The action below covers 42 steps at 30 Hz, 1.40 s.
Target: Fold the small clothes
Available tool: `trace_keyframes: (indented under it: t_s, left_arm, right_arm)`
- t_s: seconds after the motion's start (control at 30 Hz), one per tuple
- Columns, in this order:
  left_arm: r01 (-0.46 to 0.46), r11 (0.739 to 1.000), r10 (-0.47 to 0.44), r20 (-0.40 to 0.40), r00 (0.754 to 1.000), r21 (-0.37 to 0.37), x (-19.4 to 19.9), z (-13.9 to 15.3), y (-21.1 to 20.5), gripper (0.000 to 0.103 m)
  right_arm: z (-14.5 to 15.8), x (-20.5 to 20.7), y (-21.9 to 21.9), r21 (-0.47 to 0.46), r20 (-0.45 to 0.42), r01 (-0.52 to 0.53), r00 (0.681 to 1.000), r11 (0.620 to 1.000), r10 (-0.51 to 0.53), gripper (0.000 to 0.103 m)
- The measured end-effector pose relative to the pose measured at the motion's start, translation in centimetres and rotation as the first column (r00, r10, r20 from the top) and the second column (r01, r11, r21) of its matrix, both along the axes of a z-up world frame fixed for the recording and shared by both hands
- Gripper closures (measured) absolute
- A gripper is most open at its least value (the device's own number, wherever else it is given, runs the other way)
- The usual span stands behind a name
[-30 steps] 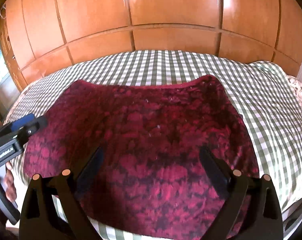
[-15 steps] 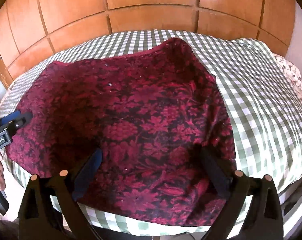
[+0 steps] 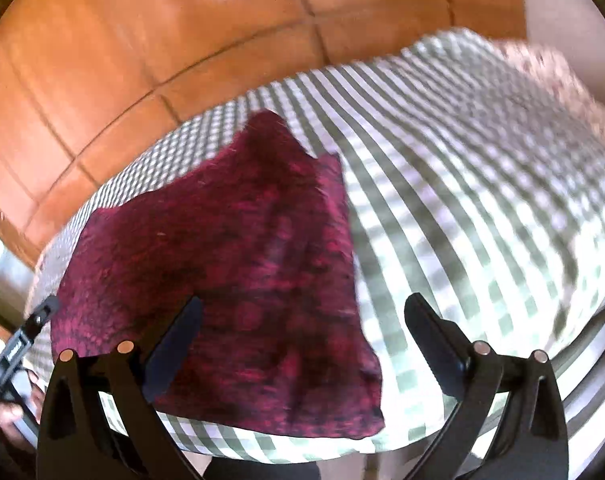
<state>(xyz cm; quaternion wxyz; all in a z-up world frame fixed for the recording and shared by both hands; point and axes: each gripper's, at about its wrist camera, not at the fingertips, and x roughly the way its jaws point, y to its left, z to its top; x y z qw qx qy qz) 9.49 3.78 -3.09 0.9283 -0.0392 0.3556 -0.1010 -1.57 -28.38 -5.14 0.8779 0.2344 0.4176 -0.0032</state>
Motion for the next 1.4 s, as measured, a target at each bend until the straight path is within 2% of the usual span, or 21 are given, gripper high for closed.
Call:
trace_keyframes:
  t_s: [0.17, 0.23, 0.3, 0.43, 0.5, 0.57, 0.6, 0.67, 0.77, 0.87, 0.93, 1.03, 1.1, 1.23, 1.37, 1.4]
  left_arm:
    - [0.006, 0.999, -0.008, -0.069, 0.998, -0.040, 0.8, -1.2, 0.3, 0.025]
    - [0.010, 0.999, -0.013, -0.075, 0.997, -0.044, 0.9, -1.3, 0.3, 0.024]
    - [0.021, 0.999, -0.023, -0.085, 0.996, -0.033, 1.1, -1.5, 0.1, 0.024]
    - [0.042, 0.999, -0.044, -0.100, 0.994, -0.028, 1.4, -1.9, -0.2, 0.024]
    - [0.054, 0.998, -0.058, -0.113, 0.992, -0.038, 1.5, -2.1, -0.1, 0.024]
    - [0.056, 0.996, -0.065, -0.128, 0.990, -0.075, 1.8, -2.3, 0.4, 0.025]
    - [0.055, 0.994, -0.067, -0.134, 0.989, -0.092, 1.9, -2.3, 0.5, 0.024]
    - [0.059, 0.990, -0.077, -0.146, 0.986, -0.125, 2.2, -2.5, 1.0, 0.024]
    - [0.067, 0.983, -0.094, -0.153, 0.984, -0.172, 2.3, -2.7, 1.6, 0.024]
    - [0.073, 0.970, -0.111, -0.154, 0.982, -0.234, 2.5, -2.9, 2.5, 0.024]
    - [0.080, 0.961, -0.122, -0.150, 0.981, -0.264, 2.5, -2.9, 2.9, 0.024]
    - [0.093, 0.962, -0.131, -0.137, 0.982, -0.258, 2.1, -3.1, 2.9, 0.024]
    - [0.102, 0.957, -0.141, -0.129, 0.982, -0.270, 1.9, -2.9, 3.1, 0.024]
    - [0.077, 0.910, -0.132, -0.108, 0.985, -0.408, 1.0, -1.5, 7.5, 0.027]
    - [-0.032, 0.883, -0.007, -0.082, 0.997, -0.469, -0.9, -0.1, 14.2, 0.028]
    - [-0.050, 0.866, 0.015, -0.074, 0.997, -0.497, -1.6, 0.2, 15.9, 0.028]
  right_arm:
    - [-3.4, -0.3, -1.0, 0.184, -0.069, -0.012, 0.997, 0.983, 0.025, 0.002]
    - [-3.2, -0.4, -0.6, 0.191, -0.052, -0.041, 0.997, 0.981, 0.052, 0.002]
    - [-3.0, -0.4, 0.1, 0.251, -0.032, -0.097, 0.994, 0.963, 0.109, 0.003]
    - [-3.2, -0.1, 1.6, 0.295, -0.035, -0.159, 0.984, 0.942, 0.177, 0.005]
    - [-3.1, 0.1, 1.9, 0.298, -0.042, -0.170, 0.981, 0.939, 0.191, 0.012]
    - [-3.0, 0.1, 2.0, 0.350, -0.038, -0.182, 0.977, 0.919, 0.208, 0.054]
    - [-2.6, 0.2, 2.4, 0.371, -0.025, -0.196, 0.975, 0.908, 0.220, 0.057]
    - [-1.0, 0.3, 3.5, 0.313, 0.005, -0.231, 0.970, 0.921, 0.241, 0.066]
    - [2.1, 0.4, 5.0, 0.263, 0.074, -0.276, 0.961, 0.924, 0.266, 0.070]
    - [5.9, 0.7, 7.4, 0.185, 0.156, -0.343, 0.936, 0.921, 0.317, 0.072]
    - [8.6, 0.8, 10.3, 0.118, 0.204, -0.408, 0.902, 0.905, 0.380, 0.073]
    - [10.8, 0.8, 15.3, 0.038, 0.237, -0.505, 0.843, 0.862, 0.484, 0.075]
    - [11.3, 0.9, 19.1, -0.027, 0.227, -0.563, 0.801, 0.826, 0.554, 0.077]
    - [10.4, 1.2, 25.7, -0.126, 0.162, -0.640, 0.741, 0.758, 0.652, 0.080]
    - [9.0, 0.7, 31.2, -0.254, 0.089, -0.688, 0.683, 0.680, 0.725, 0.081]
    - [8.6, 0.6, 32.2, -0.274, 0.075, -0.694, 0.675, 0.666, 0.734, 0.081]
